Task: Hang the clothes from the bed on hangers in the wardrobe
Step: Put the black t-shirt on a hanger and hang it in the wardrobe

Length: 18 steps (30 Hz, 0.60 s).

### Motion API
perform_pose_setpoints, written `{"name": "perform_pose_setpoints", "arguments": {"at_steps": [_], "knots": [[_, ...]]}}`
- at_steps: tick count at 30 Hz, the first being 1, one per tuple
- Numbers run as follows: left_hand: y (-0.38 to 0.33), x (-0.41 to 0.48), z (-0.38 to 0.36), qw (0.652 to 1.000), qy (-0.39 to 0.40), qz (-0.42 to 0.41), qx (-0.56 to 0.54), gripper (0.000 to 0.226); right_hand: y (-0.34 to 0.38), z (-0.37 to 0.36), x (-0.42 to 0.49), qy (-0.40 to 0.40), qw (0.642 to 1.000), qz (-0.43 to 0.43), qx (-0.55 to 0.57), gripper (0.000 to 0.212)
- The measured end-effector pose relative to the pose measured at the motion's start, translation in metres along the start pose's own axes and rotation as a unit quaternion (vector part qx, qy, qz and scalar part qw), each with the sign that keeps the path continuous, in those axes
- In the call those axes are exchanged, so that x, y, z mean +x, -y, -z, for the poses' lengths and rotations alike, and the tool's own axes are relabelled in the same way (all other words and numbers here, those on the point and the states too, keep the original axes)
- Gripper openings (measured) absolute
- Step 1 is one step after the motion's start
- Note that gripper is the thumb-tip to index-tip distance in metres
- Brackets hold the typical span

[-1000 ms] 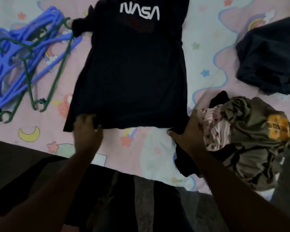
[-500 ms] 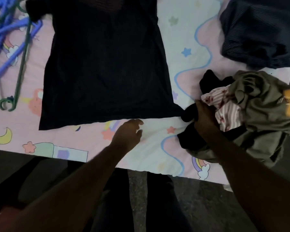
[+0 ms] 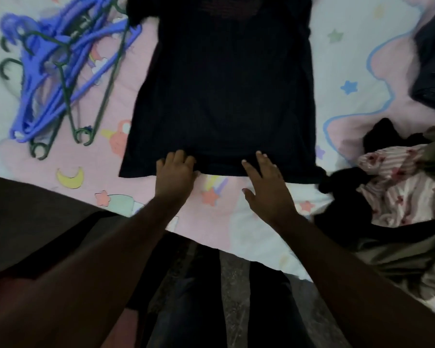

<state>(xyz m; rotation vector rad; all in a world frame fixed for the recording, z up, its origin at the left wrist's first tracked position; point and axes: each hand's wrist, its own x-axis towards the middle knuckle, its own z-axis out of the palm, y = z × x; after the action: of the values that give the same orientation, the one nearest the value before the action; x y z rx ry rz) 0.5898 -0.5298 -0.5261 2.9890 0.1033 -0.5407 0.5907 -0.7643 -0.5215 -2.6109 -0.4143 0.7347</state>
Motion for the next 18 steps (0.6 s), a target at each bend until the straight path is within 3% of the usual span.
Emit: {"name": "perform_pose_setpoints", "arguments": {"at_steps": [3,7,9,12,14,16,18], "knots": [[0.014,0.008,0.008,0.996,0.084,0.001,0.0,0.02,0.01,-0.008,0.019,0.033,0.997,-0.014,-0.066,0.064],[0.033,0.012,0.018,0.969,0.201,-0.089,-0.113,0.023,0.016,-0.003,0.042,-0.043,0.993,-0.002,-0.111,0.018],[0.046,0.005,0.022,0.975,0.177,-0.099,-0.088,0.025,0.017,0.002,0.051,0.011,0.996,-0.022,-0.081,0.02],[0.075,-0.008,0.018,0.988,0.137,-0.07,0.013,0.05,0.014,0.01,0.05,0.106,0.991,-0.058,-0.05,0.021],[0.092,-0.013,0.013,0.994,0.071,-0.078,0.004,0.036,0.013,0.02,0.045,0.076,0.992,-0.098,-0.012,0.027],[0.102,-0.01,0.007,0.997,-0.021,-0.067,-0.038,0.016,0.013,0.03,0.039,0.033,0.994,-0.099,-0.02,0.019],[0.102,-0.002,0.016,0.987,-0.039,0.018,-0.152,0.017,0.017,0.045,0.038,0.01,0.996,-0.052,-0.07,0.044]]}}
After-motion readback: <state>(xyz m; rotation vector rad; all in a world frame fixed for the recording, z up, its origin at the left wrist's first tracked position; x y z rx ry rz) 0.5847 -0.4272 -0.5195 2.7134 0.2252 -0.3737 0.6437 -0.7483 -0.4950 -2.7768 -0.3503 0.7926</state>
